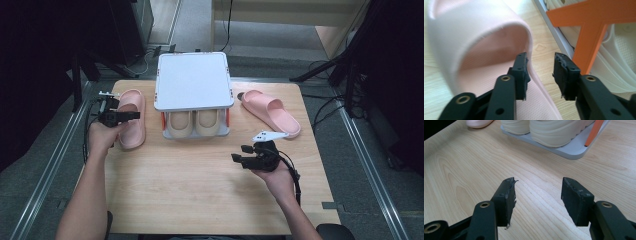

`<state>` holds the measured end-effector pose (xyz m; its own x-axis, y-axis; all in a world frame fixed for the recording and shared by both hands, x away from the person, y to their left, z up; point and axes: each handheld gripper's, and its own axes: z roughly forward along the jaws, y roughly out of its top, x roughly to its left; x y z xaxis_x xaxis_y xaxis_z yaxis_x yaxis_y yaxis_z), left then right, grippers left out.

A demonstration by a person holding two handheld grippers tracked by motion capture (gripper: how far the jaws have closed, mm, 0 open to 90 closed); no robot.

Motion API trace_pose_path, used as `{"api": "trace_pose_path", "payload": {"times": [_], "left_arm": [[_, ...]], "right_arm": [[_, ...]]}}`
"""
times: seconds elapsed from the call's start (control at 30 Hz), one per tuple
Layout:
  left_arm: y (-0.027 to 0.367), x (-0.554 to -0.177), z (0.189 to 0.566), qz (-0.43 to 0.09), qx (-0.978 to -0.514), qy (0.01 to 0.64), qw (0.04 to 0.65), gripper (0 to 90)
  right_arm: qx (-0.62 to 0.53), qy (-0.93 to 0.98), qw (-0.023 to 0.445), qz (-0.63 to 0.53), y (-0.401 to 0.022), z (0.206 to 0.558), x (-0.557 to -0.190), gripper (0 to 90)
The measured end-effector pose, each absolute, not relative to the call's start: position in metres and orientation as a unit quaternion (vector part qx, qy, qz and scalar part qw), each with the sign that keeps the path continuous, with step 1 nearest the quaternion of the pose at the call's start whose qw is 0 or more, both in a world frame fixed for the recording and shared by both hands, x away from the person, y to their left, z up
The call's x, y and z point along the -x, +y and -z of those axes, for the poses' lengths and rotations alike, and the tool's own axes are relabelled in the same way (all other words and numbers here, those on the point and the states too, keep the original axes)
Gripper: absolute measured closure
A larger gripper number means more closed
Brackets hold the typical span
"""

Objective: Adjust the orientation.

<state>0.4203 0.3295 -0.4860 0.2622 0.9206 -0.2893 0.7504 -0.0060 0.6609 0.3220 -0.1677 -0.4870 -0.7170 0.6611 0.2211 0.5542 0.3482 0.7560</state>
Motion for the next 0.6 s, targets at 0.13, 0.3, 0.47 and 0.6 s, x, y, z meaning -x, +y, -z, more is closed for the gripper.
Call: {"api": "trace_pose_path", "payload": {"times": [0.13,0.3,0.47,0.6], "left_arm": [[0.337,-0.412,0.475,-0.127,-0.693,0.598,0.382,54.8],[0.352,-0.402,0.467,-0.142,-0.681,0.608,0.381,47.9],[0.368,-0.393,0.467,-0.151,-0.668,0.622,0.379,45.1],[0.381,-0.388,0.471,-0.157,-0.659,0.632,0.376,43.1]], "right_arm": [[-0.369,0.82,0.059,-0.433,-0.166,0.487,-0.325,45.0],[-0.362,0.824,0.057,-0.432,-0.162,0.487,-0.326,44.7],[-0.356,0.826,0.053,-0.434,-0.158,0.486,-0.33,44.5],[-0.352,0.828,0.051,-0.433,-0.154,0.487,-0.332,44.4]]}}
